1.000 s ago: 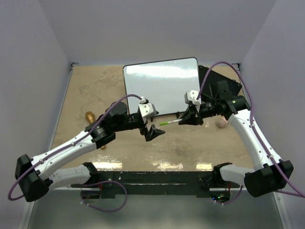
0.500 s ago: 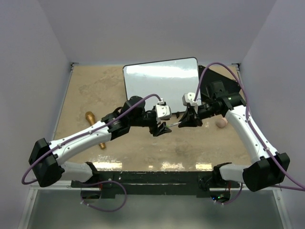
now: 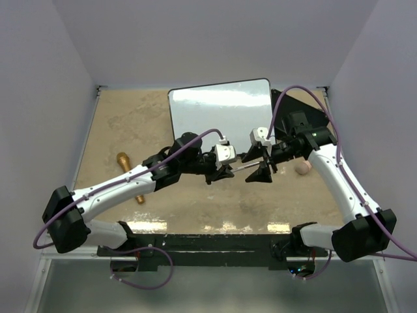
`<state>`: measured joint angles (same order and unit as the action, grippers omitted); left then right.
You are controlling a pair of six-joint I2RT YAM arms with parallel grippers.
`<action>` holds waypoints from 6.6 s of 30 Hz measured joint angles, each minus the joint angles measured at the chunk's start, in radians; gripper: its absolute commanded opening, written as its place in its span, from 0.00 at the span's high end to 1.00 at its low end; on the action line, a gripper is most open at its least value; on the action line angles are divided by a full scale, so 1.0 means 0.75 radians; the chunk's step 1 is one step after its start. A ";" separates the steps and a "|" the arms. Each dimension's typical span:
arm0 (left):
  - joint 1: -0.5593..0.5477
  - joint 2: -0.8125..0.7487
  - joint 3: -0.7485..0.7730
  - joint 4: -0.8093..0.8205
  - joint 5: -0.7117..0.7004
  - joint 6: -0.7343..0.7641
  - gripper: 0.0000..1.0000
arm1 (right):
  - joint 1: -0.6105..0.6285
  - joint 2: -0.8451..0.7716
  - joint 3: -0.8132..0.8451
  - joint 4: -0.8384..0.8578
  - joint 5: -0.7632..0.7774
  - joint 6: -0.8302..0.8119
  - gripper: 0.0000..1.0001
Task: Write a sentence on the whiteboard
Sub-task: Pass from the right arm to the left, then open the whiteboard marker from the pen cap, then place the pen cap at the center of the board, then pick up the whiteboard from the center of the board.
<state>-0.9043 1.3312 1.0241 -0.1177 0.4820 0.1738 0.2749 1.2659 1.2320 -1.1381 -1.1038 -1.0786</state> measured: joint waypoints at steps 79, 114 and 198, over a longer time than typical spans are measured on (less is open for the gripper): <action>-0.012 -0.306 -0.665 0.864 -0.126 -0.196 1.00 | -0.049 0.017 0.087 -0.054 -0.245 0.021 1.00; -0.047 -0.610 -0.989 0.785 -0.337 -0.231 1.00 | -0.220 0.032 0.281 -0.134 -0.122 -0.030 1.00; 1.204 0.958 0.172 1.210 0.734 -1.069 0.46 | -0.246 0.021 -0.142 0.331 -0.185 0.235 1.00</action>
<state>-0.0013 2.0495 1.1530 0.7895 1.0328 -0.6277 0.0906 1.2816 1.1252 -0.8898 -1.2423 -0.9020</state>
